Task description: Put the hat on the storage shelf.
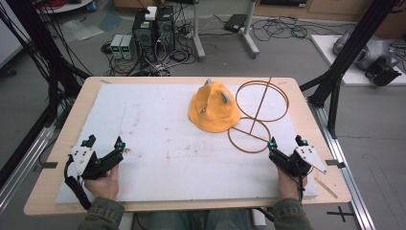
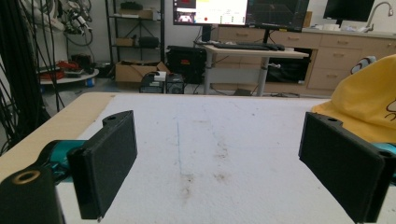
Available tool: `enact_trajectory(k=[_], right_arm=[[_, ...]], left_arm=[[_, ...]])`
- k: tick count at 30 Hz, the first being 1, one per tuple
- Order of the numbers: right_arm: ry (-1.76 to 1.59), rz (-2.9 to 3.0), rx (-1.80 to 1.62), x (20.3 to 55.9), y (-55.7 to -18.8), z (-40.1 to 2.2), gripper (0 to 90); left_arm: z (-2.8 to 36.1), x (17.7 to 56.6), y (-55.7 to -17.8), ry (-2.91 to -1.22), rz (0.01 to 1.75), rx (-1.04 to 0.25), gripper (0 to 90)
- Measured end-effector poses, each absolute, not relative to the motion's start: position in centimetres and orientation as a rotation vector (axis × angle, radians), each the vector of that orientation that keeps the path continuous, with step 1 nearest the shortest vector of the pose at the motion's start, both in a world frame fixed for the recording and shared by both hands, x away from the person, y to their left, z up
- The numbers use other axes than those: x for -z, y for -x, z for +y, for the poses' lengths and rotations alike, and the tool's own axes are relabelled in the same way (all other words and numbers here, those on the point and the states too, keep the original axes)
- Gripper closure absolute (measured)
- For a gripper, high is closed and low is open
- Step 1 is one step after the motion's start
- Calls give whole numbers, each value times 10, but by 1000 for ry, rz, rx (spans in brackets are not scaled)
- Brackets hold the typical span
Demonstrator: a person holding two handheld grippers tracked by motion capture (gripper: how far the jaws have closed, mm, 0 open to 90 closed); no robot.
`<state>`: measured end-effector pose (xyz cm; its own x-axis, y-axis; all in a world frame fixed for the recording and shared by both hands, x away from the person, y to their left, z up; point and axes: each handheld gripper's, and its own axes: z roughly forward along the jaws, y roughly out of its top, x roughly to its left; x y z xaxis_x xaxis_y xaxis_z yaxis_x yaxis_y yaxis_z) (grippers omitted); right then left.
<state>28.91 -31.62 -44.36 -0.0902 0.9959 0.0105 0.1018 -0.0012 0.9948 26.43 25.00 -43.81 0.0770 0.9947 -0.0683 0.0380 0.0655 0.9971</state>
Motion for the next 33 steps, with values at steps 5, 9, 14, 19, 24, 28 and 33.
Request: enact_trajectory(k=[5,9,14,19,24,28,33], right_arm=[[-1249,1348,-1230,443,-288,-317,108],[-1255,1341,-1228,443,-287,-318,108],[-1258,1334,-1234,444,-286,-321,108],[-1258,1348,-1240,444,-287,-319,108],[-1246,1354,-1236,444,-288,-319,108],[-1241,1376,-1226,445,-290,-318,108],[-1237,1365,-1233,444,-288,-318,108]], left_arm=[[249,438,-265,-1224,1207,-1091,118],[247,438,-266,-1230,1203,-1093,119],[245,437,-266,-1238,1192,-1103,119],[243,432,-265,-1224,1176,-1106,118],[232,414,-259,-1241,1079,-1159,119],[223,404,-260,-1254,1026,-1174,119],[198,382,-280,-1290,976,-1154,119]])
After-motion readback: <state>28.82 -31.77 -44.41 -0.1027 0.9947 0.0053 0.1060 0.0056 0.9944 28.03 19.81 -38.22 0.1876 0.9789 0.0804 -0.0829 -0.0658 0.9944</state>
